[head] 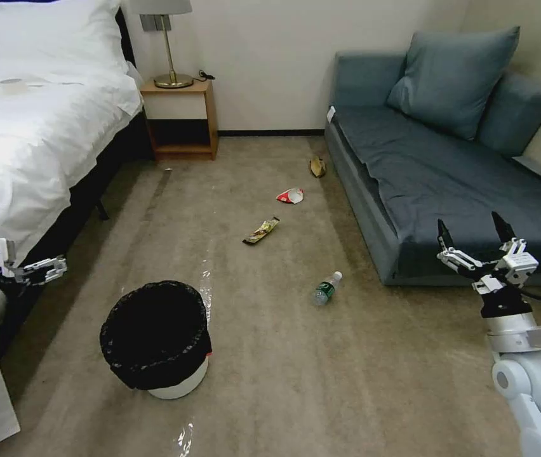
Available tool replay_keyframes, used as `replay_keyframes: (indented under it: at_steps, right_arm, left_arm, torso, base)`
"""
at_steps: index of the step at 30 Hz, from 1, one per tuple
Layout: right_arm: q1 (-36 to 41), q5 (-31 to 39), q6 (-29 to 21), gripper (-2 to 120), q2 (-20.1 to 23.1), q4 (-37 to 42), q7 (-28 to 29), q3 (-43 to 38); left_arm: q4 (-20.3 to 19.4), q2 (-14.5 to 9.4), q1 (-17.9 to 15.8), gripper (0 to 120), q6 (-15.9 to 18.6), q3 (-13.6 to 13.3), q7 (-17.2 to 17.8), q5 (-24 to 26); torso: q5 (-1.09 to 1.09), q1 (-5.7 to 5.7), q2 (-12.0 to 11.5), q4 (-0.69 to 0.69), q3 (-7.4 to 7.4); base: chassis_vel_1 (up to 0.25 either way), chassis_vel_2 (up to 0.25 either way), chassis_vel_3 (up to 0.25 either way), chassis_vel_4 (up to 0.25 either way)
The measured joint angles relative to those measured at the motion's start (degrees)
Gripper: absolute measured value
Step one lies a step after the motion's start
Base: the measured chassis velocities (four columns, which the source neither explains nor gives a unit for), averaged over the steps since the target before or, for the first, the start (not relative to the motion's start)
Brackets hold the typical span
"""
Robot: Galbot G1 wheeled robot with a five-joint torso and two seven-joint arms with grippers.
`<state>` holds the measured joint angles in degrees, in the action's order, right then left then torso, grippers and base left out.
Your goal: Pick up the trash bin, then pick up the garbage on the floor and place it into the trash bin.
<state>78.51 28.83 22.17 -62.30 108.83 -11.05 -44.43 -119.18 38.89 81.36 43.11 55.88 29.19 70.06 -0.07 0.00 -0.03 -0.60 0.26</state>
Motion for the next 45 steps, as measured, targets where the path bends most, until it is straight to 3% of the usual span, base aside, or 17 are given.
replay_keyframes:
  at_steps: [1,5,11,18,21,30,39,45]
  right_arm:
    - [-0.12,-0.05,0.0,100,-0.08,-0.02,0.0,0.23]
    - [-0.12,-0.13,0.0,100,-0.23,-0.02,-0.03,0.28]
    - [0.21,-0.71,0.12,100,-1.41,0.01,-0.15,0.64]
    - [0.29,-1.0,0.23,100,-1.69,0.08,-0.2,1.05]
    - [0.33,-1.0,0.26,100,-1.62,0.14,-0.21,1.04]
    - [1.16,-0.99,0.94,100,-1.64,0.78,-0.39,0.5]
    - [1.17,-0.98,1.17,100,-1.48,0.57,-0.55,0.42]
    - [1.06,-1.23,1.37,100,-1.43,0.01,-0.72,0.57]
  left_arm:
    - [2.15,-0.76,-0.27,99,-0.03,-0.87,0.35,1.91]
    - [4.06,-1.31,-0.13,99,-0.18,-1.86,0.05,2.68]
    - [7.26,-0.88,0.53,100,-0.51,-4.78,-7.64,1.89]
    - [8.53,-0.1,-0.32,100,-0.7,-7.89,-9.94,1.95]
    - [8.86,-0.15,-0.73,100,-0.74,-8.72,-10.02,1.89]
    - [13.57,0.54,-5.81,100,-0.88,-17.87,-7.1,2.53]
    - [18.1,2.23,-8.93,100,-0.94,-22.52,-6.08,2.26]
    - [22.55,3.97,-13.13,100,-0.96,-26.44,-6.08,2.26]
  torso:
    - [0.0,0.0,0.0,0.02,0.0]
    - [-0.01,0.0,0.0,0.02,0.0]
    - [-0.01,0.0,0.0,0.0,0.0]
    - [0.01,0.0,0.0,0.01,0.0]
    - [0.02,0.0,0.0,0.01,0.0]
    - [0.01,0.0,0.0,0.0,0.0]
    - [0.02,0.0,0.0,0.02,0.0]
    - [0.01,0.01,0.0,0.01,0.0]
  base:
    - [0.0,0.0,0.0,0.0]
    - [0.0,0.0,0.0,0.0]
    - [0.0,0.0,0.0,0.0]
    - [0.0,0.0,0.0,0.0]
    - [0.0,0.0,0.0,0.0]
    - [0.0,0.0,0.0,0.0]
    - [0.0,0.0,0.0,0.0]
    - [0.0,0.0,0.0,0.0]
